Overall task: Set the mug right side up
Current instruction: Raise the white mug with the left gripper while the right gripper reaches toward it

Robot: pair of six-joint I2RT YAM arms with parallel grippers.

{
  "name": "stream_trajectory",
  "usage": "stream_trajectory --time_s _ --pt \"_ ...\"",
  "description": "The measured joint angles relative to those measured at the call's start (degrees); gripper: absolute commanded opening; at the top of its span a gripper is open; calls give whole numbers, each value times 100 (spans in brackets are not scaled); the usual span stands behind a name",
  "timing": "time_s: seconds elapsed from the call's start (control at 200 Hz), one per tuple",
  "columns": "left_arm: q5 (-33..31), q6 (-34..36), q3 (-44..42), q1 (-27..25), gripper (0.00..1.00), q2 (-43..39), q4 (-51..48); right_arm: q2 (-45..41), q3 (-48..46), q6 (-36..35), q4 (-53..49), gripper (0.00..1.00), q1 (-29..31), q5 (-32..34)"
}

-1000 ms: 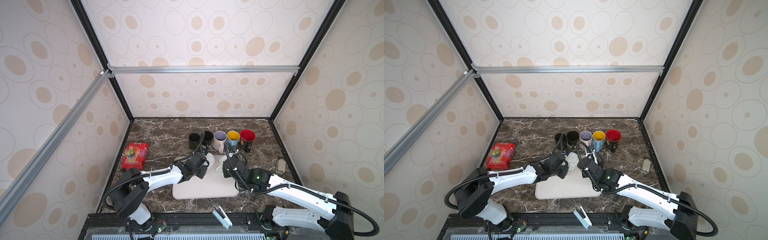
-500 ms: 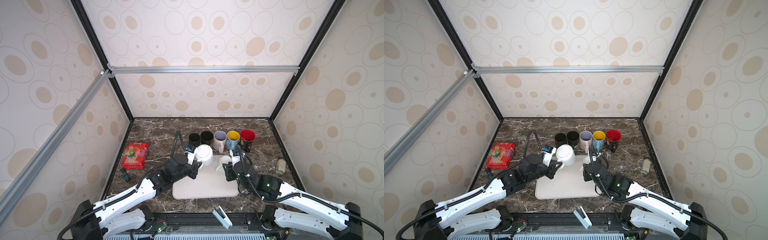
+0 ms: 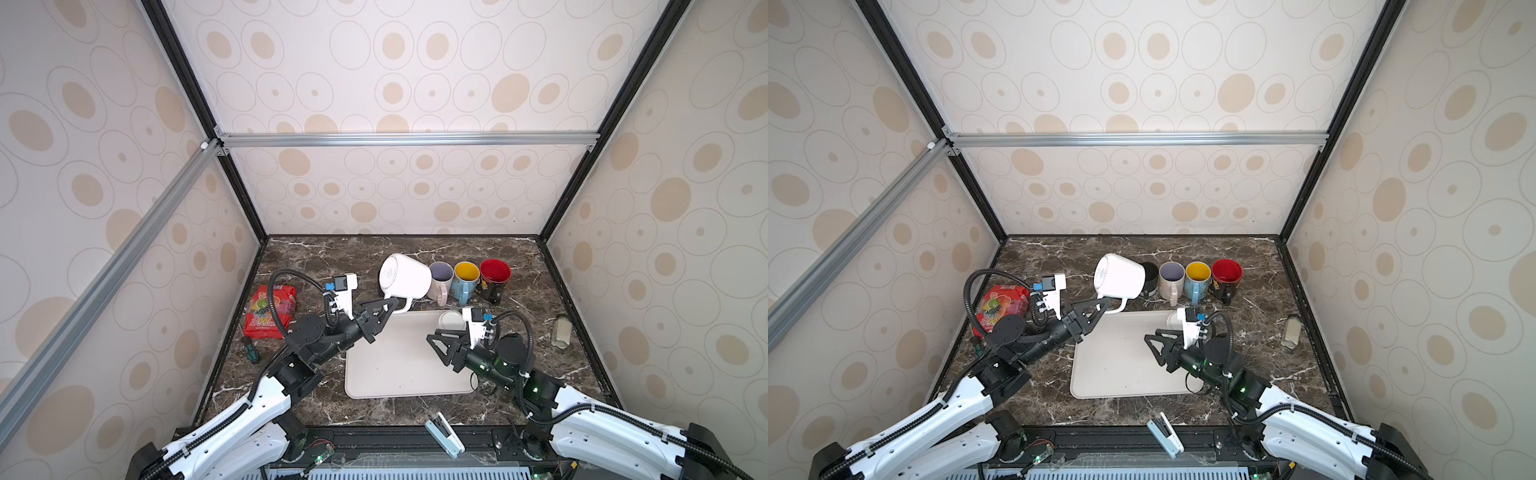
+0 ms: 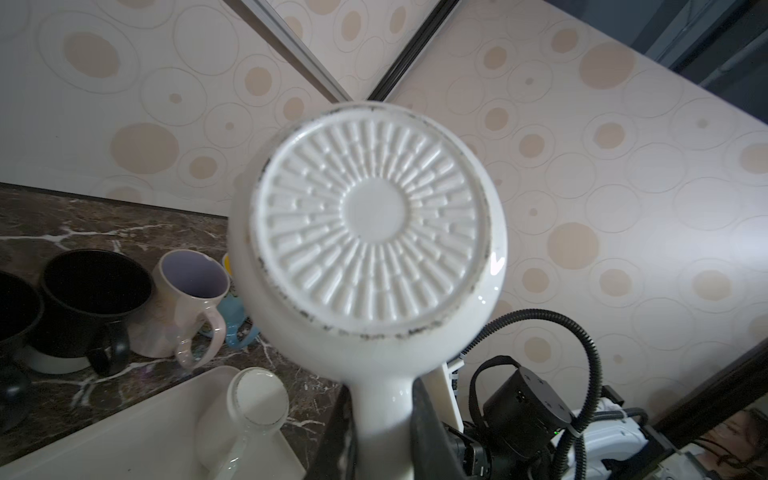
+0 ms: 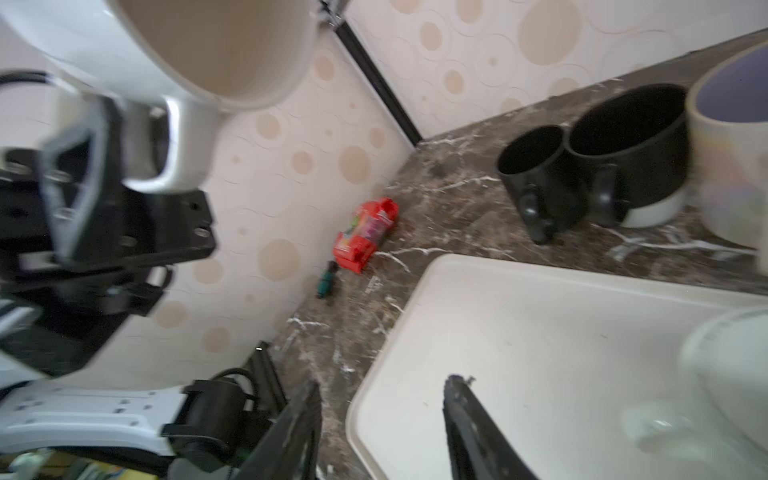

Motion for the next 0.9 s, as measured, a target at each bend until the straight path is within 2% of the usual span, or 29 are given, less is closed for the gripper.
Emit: stream_trajectory --time_s 0.23,0.475,0.9 --pt "413 -817 -398 15 0 400 1143 490 9 262 1738 56 0 -658" --pt "592 -1193 -479 20 0 557 1775 1075 352 474 2376 55 -39 -1064" --pt "750 -1366 -531 24 0 619 2249 1692 695 861 3112 52 -229 -1423"
